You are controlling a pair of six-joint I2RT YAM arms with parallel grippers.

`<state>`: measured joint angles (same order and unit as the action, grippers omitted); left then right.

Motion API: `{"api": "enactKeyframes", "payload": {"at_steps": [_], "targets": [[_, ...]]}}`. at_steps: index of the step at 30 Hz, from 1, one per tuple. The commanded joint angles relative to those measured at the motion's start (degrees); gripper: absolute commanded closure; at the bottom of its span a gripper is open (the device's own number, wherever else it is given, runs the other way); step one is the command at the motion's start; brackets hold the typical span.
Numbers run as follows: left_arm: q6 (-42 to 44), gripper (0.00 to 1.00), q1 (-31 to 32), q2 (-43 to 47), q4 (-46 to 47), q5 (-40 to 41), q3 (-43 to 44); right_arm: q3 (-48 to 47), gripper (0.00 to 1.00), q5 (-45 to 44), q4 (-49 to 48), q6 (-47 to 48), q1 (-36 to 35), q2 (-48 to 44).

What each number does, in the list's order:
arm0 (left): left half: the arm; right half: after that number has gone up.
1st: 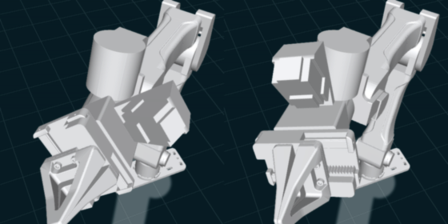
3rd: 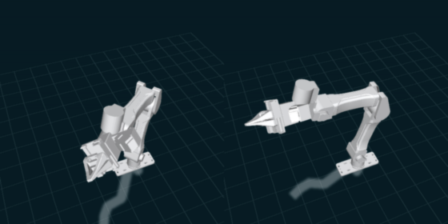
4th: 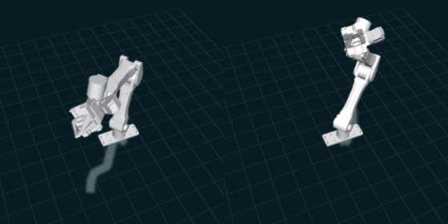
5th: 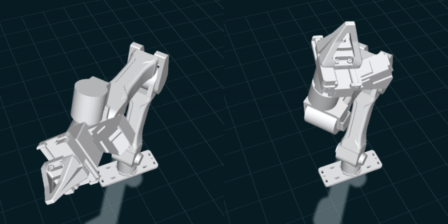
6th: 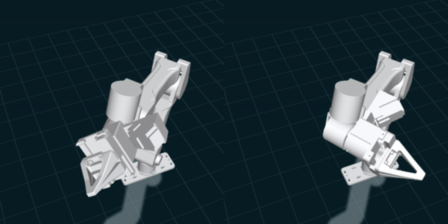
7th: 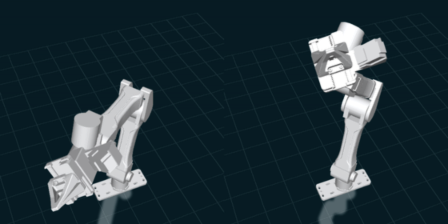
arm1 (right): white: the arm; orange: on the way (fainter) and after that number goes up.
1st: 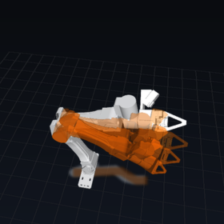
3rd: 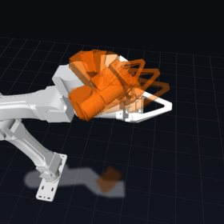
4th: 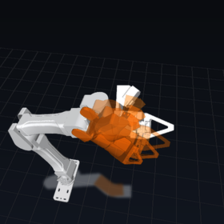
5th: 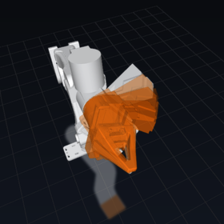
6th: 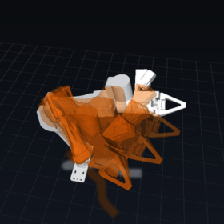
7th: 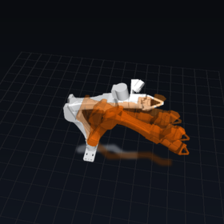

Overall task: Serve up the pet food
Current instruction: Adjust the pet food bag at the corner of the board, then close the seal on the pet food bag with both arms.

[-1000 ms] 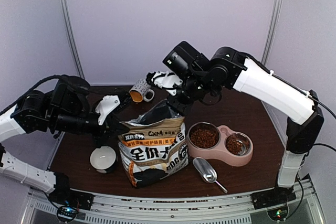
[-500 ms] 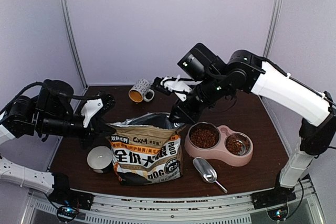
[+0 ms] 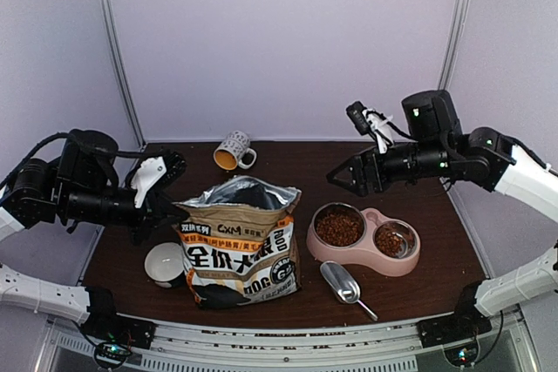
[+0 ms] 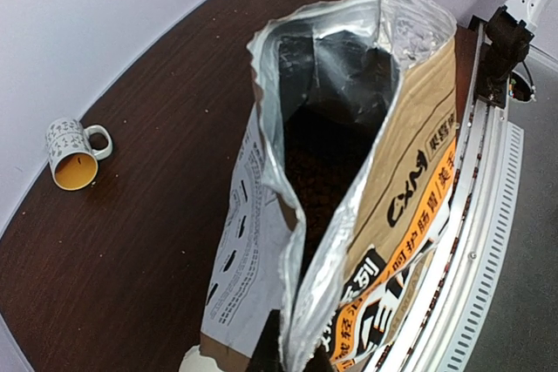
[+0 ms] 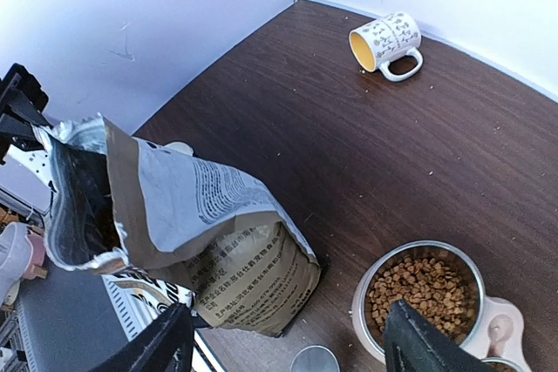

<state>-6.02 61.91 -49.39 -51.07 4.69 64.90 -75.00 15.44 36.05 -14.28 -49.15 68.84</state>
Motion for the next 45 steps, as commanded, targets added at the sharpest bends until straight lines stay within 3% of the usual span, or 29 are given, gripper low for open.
{"api": "enactKeyframes", "payload": {"at_steps": [1,3,7,12,21,26,28,31,32,38,45], "targets": [[-1.9,1.0,-1.1,2.0,10.7,1.7,1.9,14.2,0.26,3.0,-18.7,-4.2,-2.0,-5.2],[-2.2,1.0,-1.4,1.8,10.9,1.4,1.9,20.1,0.34,3.7,-27.2,-6.3,-4.4,-6.9],[-2.6,1.0,-1.5,0.7,10.9,0.8,2.5,24.9,0.42,3.3,-37.1,-8.5,-8.6,-5.9],[-2.7,1.0,-1.6,0.1,10.8,0.7,2.8,22.3,0.5,3.2,-39.0,-5.8,-12.5,0.5],[-2.7,1.0,-1.9,-0.4,11.0,0.3,3.6,20.5,0.53,4.1,-38.9,-2.8,-13.3,4.8],[-2.5,1.0,-2.1,-0.5,11.2,0.3,3.6,20.3,0.67,1.2,-38.9,-1.9,-13.3,5.9],[-2.5,1.0,-2.2,-0.6,11.2,0.1,3.6,20.5,0.76,0.6,-40.0,-1.7,-13.5,6.2],[-2.5,1.0,-2.8,-0.4,11.6,0.1,3.5,20.0,0.98,0.4,-40.2,-1.1,-13.5,6.5],[-2.5,1.0,-3.4,-0.1,11.6,0.3,3.3,19.8,1.0,-0.2,-39.5,-0.8,-13.7,6.3],[-1.8,1.0,-11.8,2.7,15.3,-5.7,0.1,23.4,1.0,-5.1,-33.0,1.7,-14.0,0.3],[-0.2,1.0,-14.5,1.5,15.7,-10.6,0.6,28.3,1.0,-3.4,-31.7,-0.9,-14.0,-6.2]]}}
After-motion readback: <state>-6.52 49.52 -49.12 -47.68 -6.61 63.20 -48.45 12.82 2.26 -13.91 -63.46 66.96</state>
